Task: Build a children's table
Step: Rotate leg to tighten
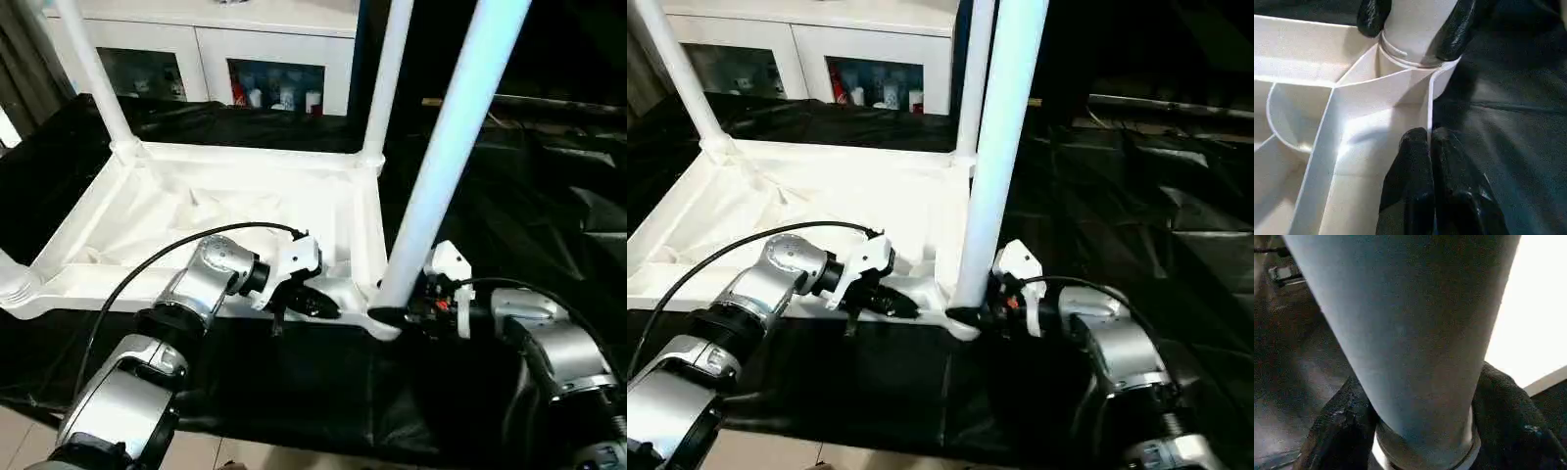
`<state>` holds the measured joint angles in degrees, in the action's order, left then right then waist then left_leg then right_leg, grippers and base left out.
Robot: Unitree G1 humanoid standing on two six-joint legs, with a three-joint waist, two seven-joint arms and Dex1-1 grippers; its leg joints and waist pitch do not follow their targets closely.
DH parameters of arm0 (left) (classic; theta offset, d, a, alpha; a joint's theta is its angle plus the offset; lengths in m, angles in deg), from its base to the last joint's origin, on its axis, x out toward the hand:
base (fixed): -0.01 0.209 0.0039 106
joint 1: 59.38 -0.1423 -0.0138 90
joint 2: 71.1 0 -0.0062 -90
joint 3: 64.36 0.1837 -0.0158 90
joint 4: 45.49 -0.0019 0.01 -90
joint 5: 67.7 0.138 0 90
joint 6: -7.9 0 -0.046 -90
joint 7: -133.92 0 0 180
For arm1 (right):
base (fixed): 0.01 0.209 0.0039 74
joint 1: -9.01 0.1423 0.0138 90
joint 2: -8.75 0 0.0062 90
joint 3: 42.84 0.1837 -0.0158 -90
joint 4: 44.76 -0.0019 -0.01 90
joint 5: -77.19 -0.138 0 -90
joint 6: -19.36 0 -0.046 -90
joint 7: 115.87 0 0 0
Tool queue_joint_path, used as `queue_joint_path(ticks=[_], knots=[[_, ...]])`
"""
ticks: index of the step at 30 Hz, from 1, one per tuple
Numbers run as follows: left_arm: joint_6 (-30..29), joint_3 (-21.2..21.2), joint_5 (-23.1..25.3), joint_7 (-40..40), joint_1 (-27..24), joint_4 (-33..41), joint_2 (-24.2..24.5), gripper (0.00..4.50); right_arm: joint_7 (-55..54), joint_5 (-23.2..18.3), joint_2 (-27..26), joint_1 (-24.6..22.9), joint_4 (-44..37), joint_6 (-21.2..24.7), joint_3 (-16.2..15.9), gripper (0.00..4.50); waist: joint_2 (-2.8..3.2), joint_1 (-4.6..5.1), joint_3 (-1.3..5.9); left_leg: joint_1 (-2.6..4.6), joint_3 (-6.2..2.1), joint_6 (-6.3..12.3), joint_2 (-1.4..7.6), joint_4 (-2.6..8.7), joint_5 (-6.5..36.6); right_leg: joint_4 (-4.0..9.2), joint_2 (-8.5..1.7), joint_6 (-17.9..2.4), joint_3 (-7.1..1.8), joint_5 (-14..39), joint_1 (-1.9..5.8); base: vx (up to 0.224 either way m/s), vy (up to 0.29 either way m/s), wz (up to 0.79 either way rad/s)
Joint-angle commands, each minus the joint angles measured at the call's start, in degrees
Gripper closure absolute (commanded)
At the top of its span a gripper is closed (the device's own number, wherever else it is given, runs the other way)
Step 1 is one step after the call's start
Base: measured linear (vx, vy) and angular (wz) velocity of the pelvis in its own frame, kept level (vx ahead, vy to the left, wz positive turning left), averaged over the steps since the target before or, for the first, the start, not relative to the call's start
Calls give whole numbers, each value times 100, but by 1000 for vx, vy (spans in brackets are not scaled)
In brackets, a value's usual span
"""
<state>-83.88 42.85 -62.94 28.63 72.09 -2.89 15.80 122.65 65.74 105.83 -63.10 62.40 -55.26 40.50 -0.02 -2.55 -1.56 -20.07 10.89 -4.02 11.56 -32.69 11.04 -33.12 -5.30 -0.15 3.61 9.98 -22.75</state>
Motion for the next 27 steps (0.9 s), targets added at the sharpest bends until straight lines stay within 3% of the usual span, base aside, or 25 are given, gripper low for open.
queue_joint_path(ticks=[1,2,3,5,7,8,9,11,13,14,15,16,17,22,27], knots=[[-215,10,209,-966,75,-371,-314,450,-978,193,-364,118,351,-35,123,212,-57,26,211,9,-45,225,163,396,1502,417,-279,-1248,-199,1775,224,0,0,0],[-276,-59,227,-1357,140,-489,-460,450,-1532,289,-582,158,539,-71,231,215,-52,56,200,41,-56,95,149,403,1740,477,-292,-1098,-189,2298,189,0,0,0],[-297,-74,242,-1536,167,-538,-545,450,-1871,320,-730,176,630,-77,310,220,-44,83,223,49,-83,11,144,408,1778,477,-296,-994,-189,2433,195,0,0,0],[-299,-128,253,-1981,221,-627,-763,450,-2516,355,-1038,187,734,4,457,235,-61,115,205,-5,-89,50,136,432,1774,497,-276,-886,-181,2439,219,0,0,0],[-333,-149,260,-2291,257,-673,-961,450,-3102,393,-1306,206,808,64,597,242,-34,122,209,40,-72,32,139,420,1853,522,-269,-866,-197,2443,163,0,0,0],[-360,-149,279,-2539,276,-709,-1125,450,-3650,428,-1540,230,888,91,735,245,-52,123,227,33,-79,23,129,419,1827,516,-271,-866,-196,2379,179,0,0,0],[-381,-121,309,-2717,290,-744,-1268,450,-4098,468,-1747,247,956,112,833,247,-23,124,224,30,-72,8,136,428,1797,514,-261,-867,-206,2254,164,0,0,0],[-343,-45,402,-2916,300,-813,-1467,450,-4303,634,-1967,200,955,47,703,248,-32,118,228,36,-75,19,128,430,1813,507,-255,-874,-196,2168,178,0,0,0],[-319,-19,436,-2962,306,-852,-1546,450,-4352,723,-2048,183,952,-7,621,248,12,119,224,29,-75,23,128,435,1840,503,-249,-878,-200,2062,174,0,0,0],[-301,-2,458,-3010,309,-881,-1624,450,-4386,813,-2124,167,948,-117,519,248,-13,136,219,12,-74,30,123,439,1891,511,-242,-843,-195,2084,181,0,0,0],[-291,6,461,-3001,309,-885,-1644,450,-4396,855,-2137,163,944,-163,477,194,-14,129,216,27,-73,45,124,441,1954,530,-251,-803,-195,2185,170,0,0,0],[-272,16,462,-2985,310,-886,-1652,450,-4423,886,-2144,160,945,-258,456,194,21,124,214,41,-77,42,124,442,2000,535,-255,-799,-198,2224,160,0,0,0],[-246,18,460,-3001,320,-911,-1654,450,-4475,906,-2158,163,947,-340,464,181,-1,134,221,36,-77,47,122,441,2046,543,-253,-785,-198,2244,164,0,0,0],[-105,41,423,-2636,314,-903,-1492,450,-4147,747,-2038,194,847,-354,521,146,-3,132,223,19,-81,96,129,453,2053,525,-251,-810,-200,2143,178,0,0,0],[23,127,409,-1789,210,-776,-1078,450,-3072,726,-1485,168,597,-338,282,133,-16,134,269,-22,-57,280,133,406,1530,426,-262,-1078,-208,1229,253,0,0,0]])
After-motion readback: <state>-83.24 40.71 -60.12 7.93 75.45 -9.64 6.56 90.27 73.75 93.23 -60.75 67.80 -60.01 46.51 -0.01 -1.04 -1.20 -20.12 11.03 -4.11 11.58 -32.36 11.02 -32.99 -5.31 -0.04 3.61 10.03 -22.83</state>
